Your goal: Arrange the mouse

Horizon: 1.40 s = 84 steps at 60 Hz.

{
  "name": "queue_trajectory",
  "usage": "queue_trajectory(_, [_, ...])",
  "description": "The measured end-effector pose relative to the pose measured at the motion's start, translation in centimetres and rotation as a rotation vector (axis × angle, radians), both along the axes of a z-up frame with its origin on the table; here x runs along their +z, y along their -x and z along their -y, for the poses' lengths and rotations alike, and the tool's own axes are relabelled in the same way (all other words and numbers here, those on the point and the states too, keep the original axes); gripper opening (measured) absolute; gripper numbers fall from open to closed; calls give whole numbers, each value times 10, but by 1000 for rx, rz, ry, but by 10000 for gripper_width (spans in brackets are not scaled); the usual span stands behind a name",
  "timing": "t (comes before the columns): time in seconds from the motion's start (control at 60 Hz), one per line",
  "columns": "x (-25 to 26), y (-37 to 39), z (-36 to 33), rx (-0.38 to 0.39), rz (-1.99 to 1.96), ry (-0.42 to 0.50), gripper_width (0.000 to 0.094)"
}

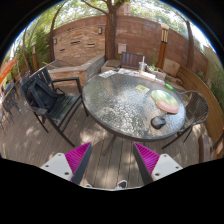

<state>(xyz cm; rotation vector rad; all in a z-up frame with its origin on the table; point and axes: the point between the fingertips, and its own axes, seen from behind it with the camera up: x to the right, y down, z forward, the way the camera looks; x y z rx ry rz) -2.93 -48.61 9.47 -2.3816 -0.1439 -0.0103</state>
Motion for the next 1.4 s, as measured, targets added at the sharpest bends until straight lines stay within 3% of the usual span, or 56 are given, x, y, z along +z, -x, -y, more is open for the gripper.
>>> queue_trajectory(0.117, [-37,-83,-27,-86,30,-15,850])
queue_trajectory(0.283, [-81,-165,-89,-139,36,-45,848])
queue_trajectory(0.55, [-105,-200,-169,-183,-98,-33,850])
queue_trajectory(0.717, [-105,-195,-208,-150,-123,-43,840])
queue_trajectory(0.867, [-114,-195,-224,-128,-54,-35,706])
queue_trajectory(0.967, [-113,-195,-227,-135,-30,-36,487])
queue_trajectory(1.117, [-114,-194,-226,-148,-12,2,395])
queue_trajectory(1.217, [-102,-178,-229,-109,-17,11,351])
queue_trajectory(1.4, [16,-128,-276,30,-92,-173,353])
